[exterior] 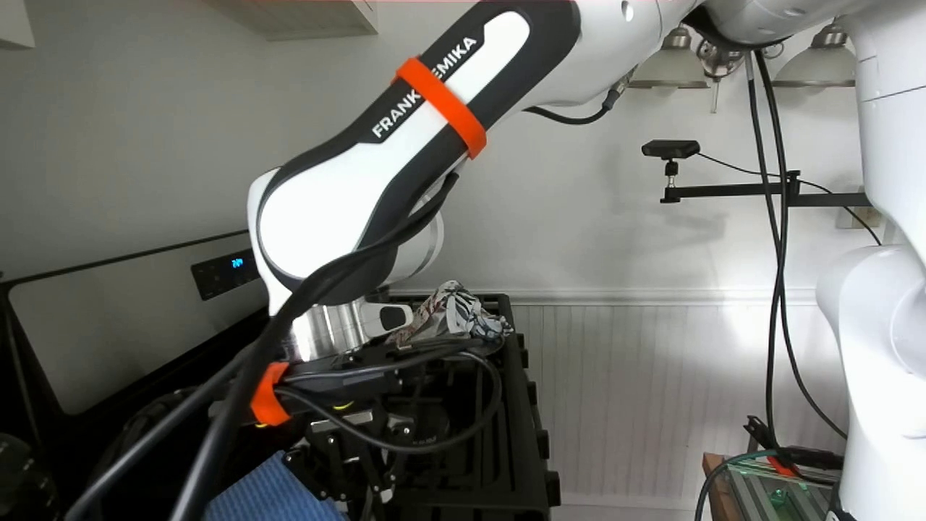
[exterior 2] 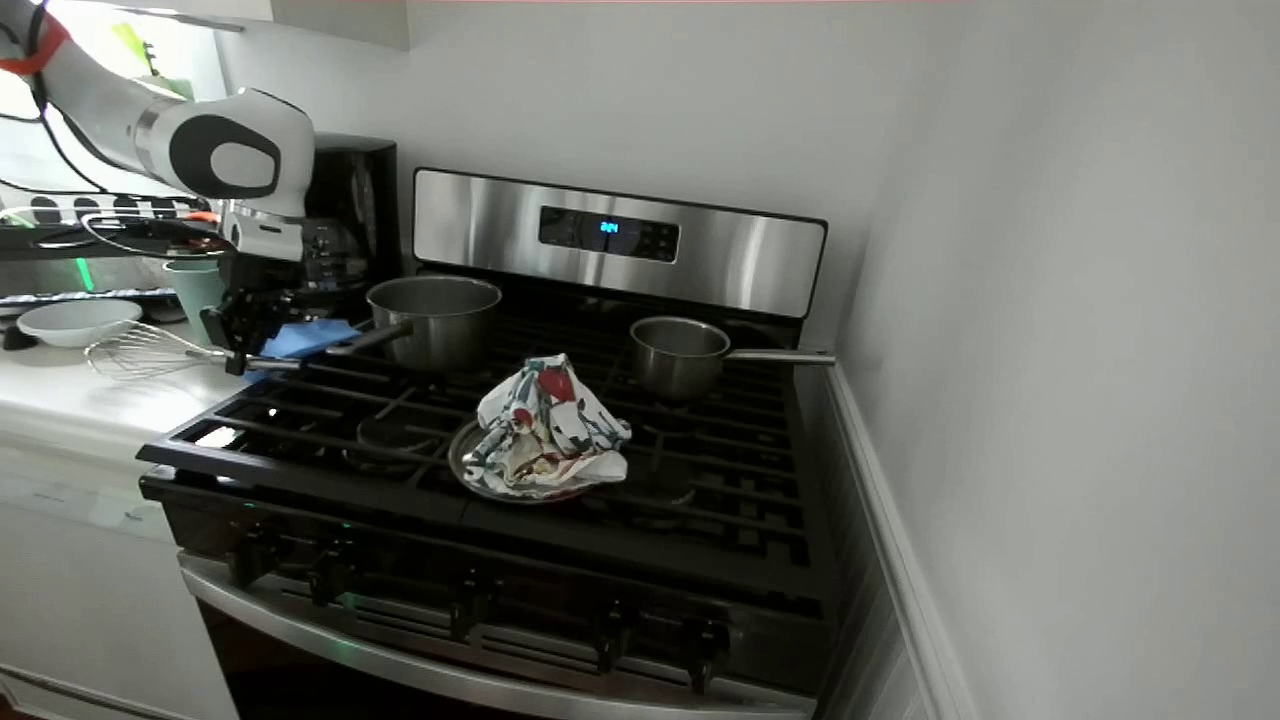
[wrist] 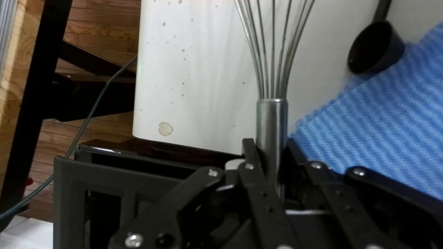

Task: Pour the water out of the blue cup into the larger pot then whisk it

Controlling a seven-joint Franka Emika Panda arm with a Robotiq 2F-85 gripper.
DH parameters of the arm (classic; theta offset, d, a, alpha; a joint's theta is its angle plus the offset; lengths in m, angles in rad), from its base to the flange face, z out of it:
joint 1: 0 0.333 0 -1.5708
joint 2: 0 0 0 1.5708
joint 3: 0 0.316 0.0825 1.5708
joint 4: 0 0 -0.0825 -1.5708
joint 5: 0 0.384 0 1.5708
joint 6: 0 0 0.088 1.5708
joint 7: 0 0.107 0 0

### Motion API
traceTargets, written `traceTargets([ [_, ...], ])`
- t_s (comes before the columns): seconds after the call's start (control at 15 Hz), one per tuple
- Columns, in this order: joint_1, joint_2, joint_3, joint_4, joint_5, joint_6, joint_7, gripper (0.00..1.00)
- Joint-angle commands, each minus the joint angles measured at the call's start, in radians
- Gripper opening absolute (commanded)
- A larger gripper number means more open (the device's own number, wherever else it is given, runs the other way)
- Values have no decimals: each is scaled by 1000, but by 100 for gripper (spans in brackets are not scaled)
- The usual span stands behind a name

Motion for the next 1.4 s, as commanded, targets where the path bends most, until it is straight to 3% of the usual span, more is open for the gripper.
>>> traceTargets([
  [0.0,-15,-70,-15,-5,-14,-30,-63,6],
  [0.6,-48,-252,-33,8,-140,-197,-137,6],
  [0.67,-49,-199,-28,14,-116,-157,-115,6],
  [0.73,-51,-214,-27,14,-118,-164,-117,22],
  [0.87,-51,-212,-27,13,-118,-164,-117,22],
  [0.93,-50,-205,-27,13,-118,-163,-117,6],
  [1.33,-94,-277,-59,45,-321,-183,12,6],
])
